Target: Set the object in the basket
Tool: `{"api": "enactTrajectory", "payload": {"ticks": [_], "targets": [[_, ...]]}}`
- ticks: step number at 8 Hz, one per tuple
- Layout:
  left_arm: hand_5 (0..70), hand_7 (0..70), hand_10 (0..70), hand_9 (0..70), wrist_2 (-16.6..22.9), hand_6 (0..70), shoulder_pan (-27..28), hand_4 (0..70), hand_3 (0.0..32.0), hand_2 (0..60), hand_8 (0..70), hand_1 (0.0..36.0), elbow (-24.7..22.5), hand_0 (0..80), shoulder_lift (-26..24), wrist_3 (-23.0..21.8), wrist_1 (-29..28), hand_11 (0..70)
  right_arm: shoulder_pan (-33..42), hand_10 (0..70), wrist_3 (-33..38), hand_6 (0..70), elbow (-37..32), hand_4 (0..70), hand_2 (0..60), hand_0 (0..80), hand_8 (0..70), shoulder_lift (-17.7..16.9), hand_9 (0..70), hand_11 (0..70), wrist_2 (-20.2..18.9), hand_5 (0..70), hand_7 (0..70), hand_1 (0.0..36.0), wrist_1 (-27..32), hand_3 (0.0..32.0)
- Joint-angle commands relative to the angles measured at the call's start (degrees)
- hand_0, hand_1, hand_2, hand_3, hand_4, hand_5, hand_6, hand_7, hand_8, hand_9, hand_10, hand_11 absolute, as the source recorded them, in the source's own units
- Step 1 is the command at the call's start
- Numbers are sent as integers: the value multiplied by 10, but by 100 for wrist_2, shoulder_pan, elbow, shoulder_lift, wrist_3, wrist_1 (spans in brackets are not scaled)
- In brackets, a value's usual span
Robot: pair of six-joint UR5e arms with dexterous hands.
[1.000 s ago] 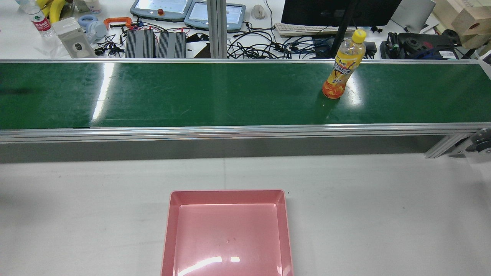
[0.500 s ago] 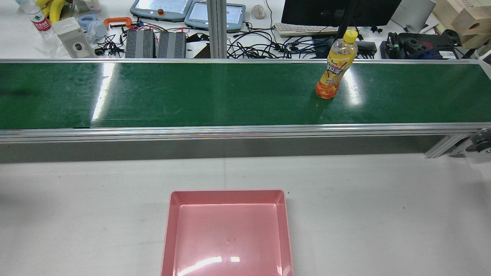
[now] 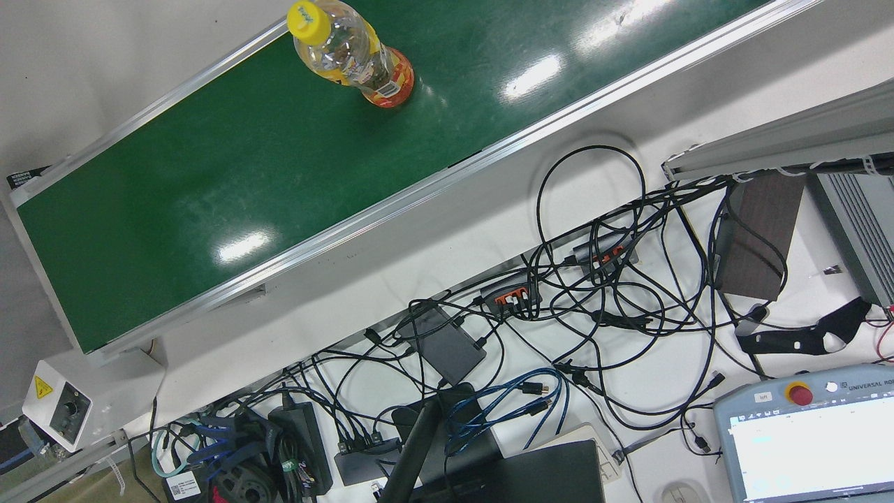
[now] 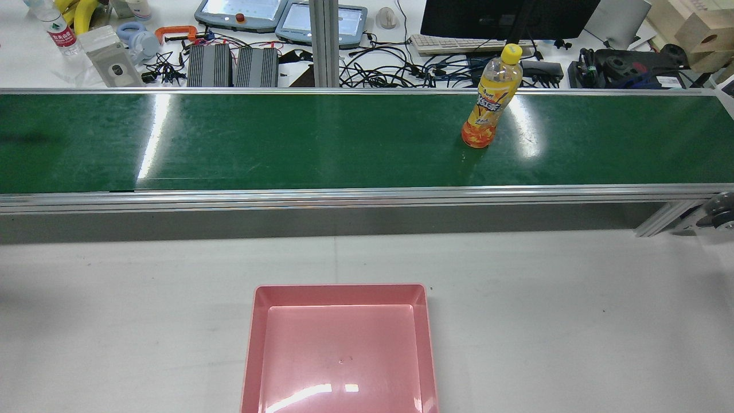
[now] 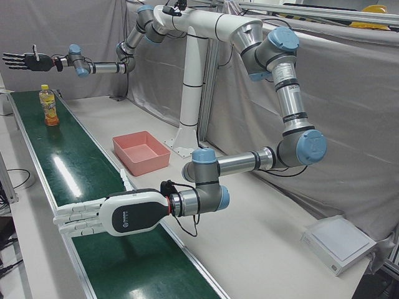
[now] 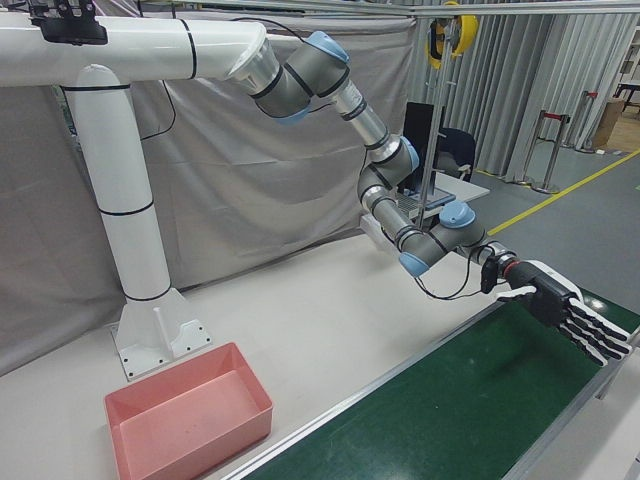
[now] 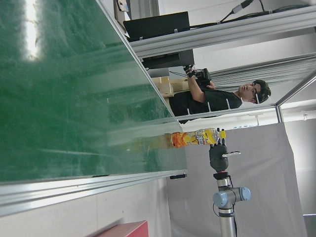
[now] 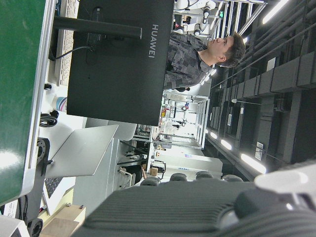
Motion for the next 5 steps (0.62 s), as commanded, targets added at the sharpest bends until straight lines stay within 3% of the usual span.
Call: {"api": "enactTrajectory", "payload": {"ticks": [1,5], "targets": [[19,0,32,0,0,0,2,0,0,0,0,155,0,505,0,0,0,69,-2,0,0,0,0,0,0,0,0,0,0,0,0,0,0,0,0,0],[15,0,34,0,-9,0,-7,0,0,0,0,154,0,500,9,0,-35,72,-2,0,0,0,0,0,0,0,0,0,0,0,0,0,0,0,0,0]]}}
